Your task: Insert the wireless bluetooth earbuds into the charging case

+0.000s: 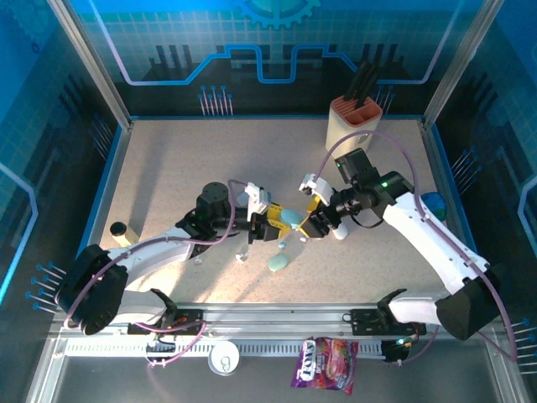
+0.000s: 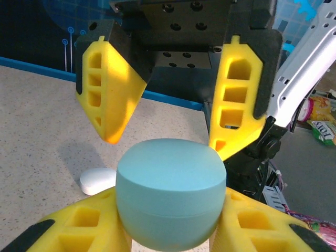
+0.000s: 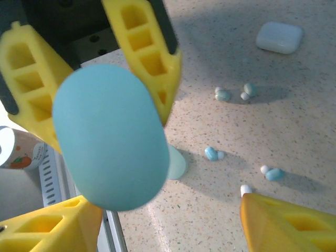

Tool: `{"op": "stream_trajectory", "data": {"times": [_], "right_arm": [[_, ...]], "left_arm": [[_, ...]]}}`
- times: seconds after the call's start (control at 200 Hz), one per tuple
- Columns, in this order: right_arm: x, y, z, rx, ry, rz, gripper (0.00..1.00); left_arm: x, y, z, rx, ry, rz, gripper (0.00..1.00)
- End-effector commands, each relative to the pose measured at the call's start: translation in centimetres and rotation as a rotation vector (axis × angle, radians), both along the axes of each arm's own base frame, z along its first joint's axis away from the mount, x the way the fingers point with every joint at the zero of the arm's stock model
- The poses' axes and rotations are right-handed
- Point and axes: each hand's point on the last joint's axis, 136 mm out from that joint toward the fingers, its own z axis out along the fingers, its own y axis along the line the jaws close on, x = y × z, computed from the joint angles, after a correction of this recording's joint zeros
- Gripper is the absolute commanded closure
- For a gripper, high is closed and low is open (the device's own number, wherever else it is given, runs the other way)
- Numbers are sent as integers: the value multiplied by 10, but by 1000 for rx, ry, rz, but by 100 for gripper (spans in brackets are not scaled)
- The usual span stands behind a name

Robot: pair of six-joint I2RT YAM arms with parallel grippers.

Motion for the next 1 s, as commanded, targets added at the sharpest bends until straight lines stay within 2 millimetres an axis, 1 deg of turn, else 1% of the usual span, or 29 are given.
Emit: {"op": "stream_trajectory", "data": {"times": [0.0, 0.175, 0.24, 0.33, 0.425, 0.515, 0.66, 0.735, 0.79, 0.85, 0.895, 0.965, 0.99], "right_arm": [[22, -3, 16, 62, -92, -83, 28], [31, -7, 26, 98, -120, -128, 26], [26, -6, 27, 108, -133, -95, 24], [27, -7, 29, 111, -149, -99, 22], [27, -5, 33, 130, -155, -104, 12], [26, -4, 43, 168, -192, -103, 0], [30, -10, 66, 255, -249, -190, 0], [35, -17, 77, 322, -240, -268, 0], [42, -26, 80, 366, -210, -341, 0], [56, -42, 75, 389, -181, -472, 0], [66, -55, 66, 399, -151, -567, 0], [76, -69, 45, 417, -58, -675, 0], [81, -74, 41, 424, -33, -715, 2]], "left_arm": [[-14, 1, -1, -15, -28, -53, 65], [-15, 2, 2, -29, -52, -40, 65], [-14, 3, 3, -30, -54, -31, 65], [-12, 4, 5, -35, -60, -15, 65], [-9, 4, 5, -38, -57, 7, 67], [-3, 5, 5, -44, -62, 45, 67], [-1, 8, 7, -91, -97, 77, 68], [0, 10, 9, -128, -117, 94, 69], [2, 11, 13, -149, -116, 108, 71], [3, 11, 16, -158, -116, 110, 71], [3, 11, 18, -162, -118, 110, 71], [3, 12, 20, -165, -141, 116, 71], [3, 13, 21, -168, -151, 122, 71]]}}
